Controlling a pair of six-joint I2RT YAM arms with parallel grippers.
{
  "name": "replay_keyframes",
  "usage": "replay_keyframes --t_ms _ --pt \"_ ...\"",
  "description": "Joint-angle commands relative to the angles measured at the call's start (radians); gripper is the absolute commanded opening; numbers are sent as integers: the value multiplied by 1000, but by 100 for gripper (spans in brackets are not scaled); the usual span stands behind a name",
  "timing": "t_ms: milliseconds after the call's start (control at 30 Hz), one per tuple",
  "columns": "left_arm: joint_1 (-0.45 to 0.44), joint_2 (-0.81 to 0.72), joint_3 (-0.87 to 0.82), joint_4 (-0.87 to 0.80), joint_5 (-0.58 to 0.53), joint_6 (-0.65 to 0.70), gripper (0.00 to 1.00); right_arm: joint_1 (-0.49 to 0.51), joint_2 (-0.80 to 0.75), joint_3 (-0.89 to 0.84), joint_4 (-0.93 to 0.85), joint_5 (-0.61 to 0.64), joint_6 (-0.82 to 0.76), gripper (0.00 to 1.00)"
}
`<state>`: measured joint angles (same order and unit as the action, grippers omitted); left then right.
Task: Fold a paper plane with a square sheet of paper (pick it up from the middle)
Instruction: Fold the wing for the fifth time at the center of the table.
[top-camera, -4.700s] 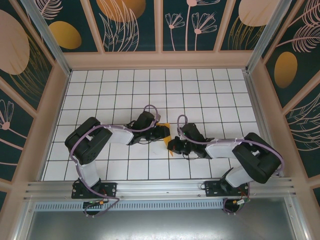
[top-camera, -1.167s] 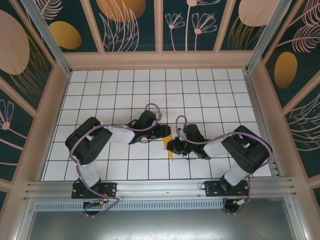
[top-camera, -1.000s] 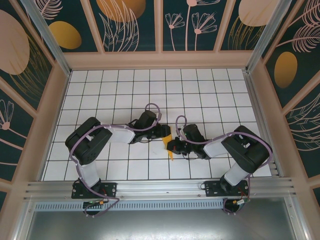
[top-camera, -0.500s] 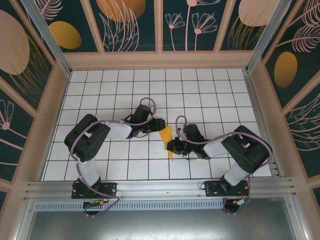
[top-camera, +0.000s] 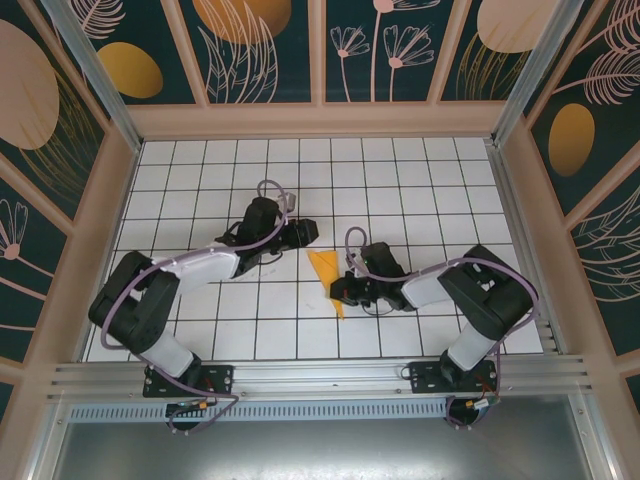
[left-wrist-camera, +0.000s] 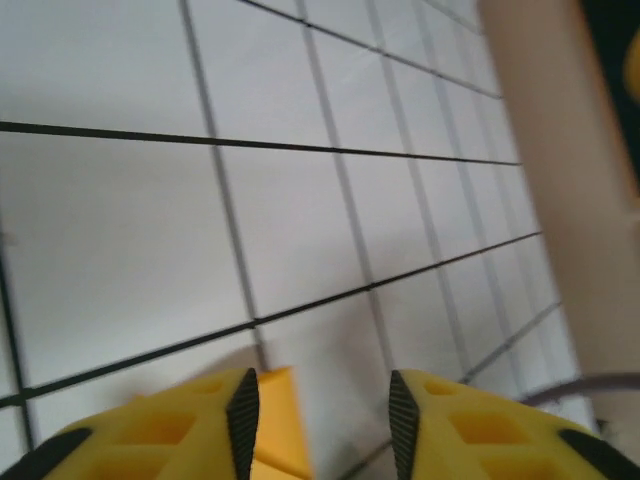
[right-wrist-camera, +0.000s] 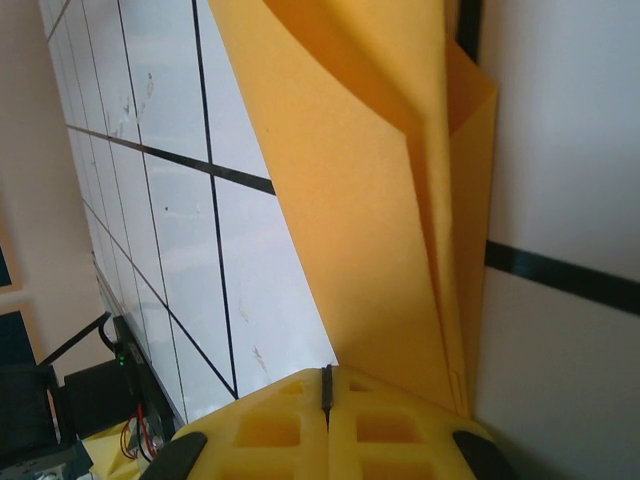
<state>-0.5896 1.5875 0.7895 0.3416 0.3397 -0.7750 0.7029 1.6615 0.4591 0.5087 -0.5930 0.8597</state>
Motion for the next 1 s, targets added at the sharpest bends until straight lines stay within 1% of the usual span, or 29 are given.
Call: replay_keyframes --t_ms 0,67,133,267,433,500,567,667,733,800,867,967 --pt "-35 33 -39 69 101 -47 34 -8 69 8 -125 58 -54 0" --pt "-56 63 -41 94 114 -65 32 -8 70 15 -105 52 -51 0" --pt "-70 96 -39 115 111 -86 32 -10 72 16 -91 48 -46 0" --pt "-83 188 -13 166 158 -115 32 -10 73 5 -65 46 -35 0" --pt "-96 262 -11 221 205 -134 37 -11 74 -6 -46 46 -24 0" --pt "-100 280 -15 228 205 -129 39 -12 78 -6 -44 43 -24 0" --pt "-101 292 -27 241 187 -129 41 -11 81 -5 -45 44 -22 0" --pt "-101 333 -15 181 119 -115 41 -11 77 -7 -44 38 -20 0" --pt "-100 351 -16 131 52 -114 39 -11 62 -10 -51 35 -19 0" --pt "-98 354 -48 138 13 -131 37 -11 37 -24 -63 39 -17 0" --pt "-98 366 -55 102 -27 -140 32 -10 10 -54 -46 25 -7 0" --pt "-95 392 -51 60 -57 -152 28 5 -23 -95 -39 -1 -7 0"
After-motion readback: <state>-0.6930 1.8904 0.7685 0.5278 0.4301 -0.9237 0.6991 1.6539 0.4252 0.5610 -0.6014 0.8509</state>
